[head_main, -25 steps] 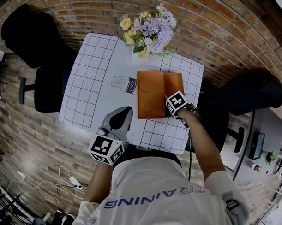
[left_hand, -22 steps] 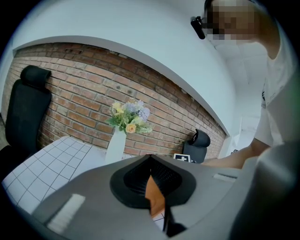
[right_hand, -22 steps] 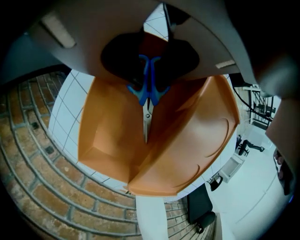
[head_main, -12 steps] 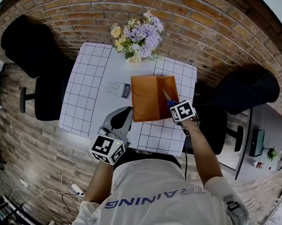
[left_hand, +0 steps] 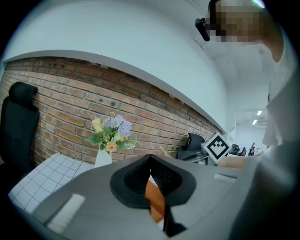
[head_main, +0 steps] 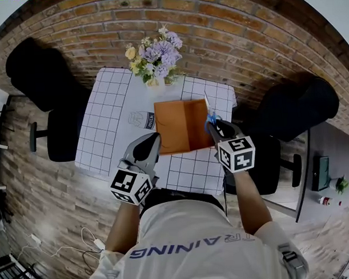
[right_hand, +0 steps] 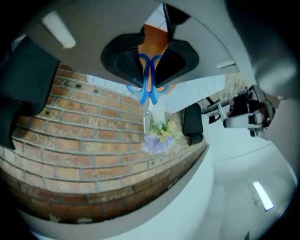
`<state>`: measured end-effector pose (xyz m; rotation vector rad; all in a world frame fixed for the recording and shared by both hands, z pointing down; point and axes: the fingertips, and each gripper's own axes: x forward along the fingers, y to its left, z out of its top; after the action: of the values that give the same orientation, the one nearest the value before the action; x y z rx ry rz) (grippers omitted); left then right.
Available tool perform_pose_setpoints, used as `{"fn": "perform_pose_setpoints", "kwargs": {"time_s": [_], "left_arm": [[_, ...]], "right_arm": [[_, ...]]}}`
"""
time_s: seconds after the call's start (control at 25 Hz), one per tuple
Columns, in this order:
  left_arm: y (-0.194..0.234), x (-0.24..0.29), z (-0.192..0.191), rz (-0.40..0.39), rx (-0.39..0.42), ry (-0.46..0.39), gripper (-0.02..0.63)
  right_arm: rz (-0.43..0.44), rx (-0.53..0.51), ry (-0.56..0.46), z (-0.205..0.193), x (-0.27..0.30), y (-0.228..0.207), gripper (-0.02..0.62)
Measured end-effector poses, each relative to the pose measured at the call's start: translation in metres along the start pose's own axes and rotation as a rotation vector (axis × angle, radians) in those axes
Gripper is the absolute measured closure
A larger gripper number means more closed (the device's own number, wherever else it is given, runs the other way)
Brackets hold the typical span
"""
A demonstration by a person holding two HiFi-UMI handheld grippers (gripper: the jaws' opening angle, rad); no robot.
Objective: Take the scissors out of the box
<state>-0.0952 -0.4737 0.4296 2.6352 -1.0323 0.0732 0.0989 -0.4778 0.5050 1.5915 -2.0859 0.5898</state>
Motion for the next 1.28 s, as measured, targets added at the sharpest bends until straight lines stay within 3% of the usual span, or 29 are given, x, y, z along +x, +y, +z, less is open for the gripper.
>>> {"fn": "perform_pose_setpoints", "kwargs": {"time_s": [0.2, 0.48, 1.28], "left_arm": [[-0.016, -0.001, 0.024, 0.015, 0.043, -0.046, 0.603], [-0.037, 0.002, 0.055, 0.027, 0.088, -0.102, 0.603], [-0.06, -0.004, 0.061, 0.011, 0.106, -0.12, 0.603]], "right_arm": [[-0.024, -0.003, -0.232, 0.051, -0.059, -0.004, 0.494], [-0.033, -0.025, -0.403, 0.084, -0.113, -0.012, 0.494], [-0.026, -0.058, -0.473, 0.088, -0.138, -0.004, 0.494]]}}
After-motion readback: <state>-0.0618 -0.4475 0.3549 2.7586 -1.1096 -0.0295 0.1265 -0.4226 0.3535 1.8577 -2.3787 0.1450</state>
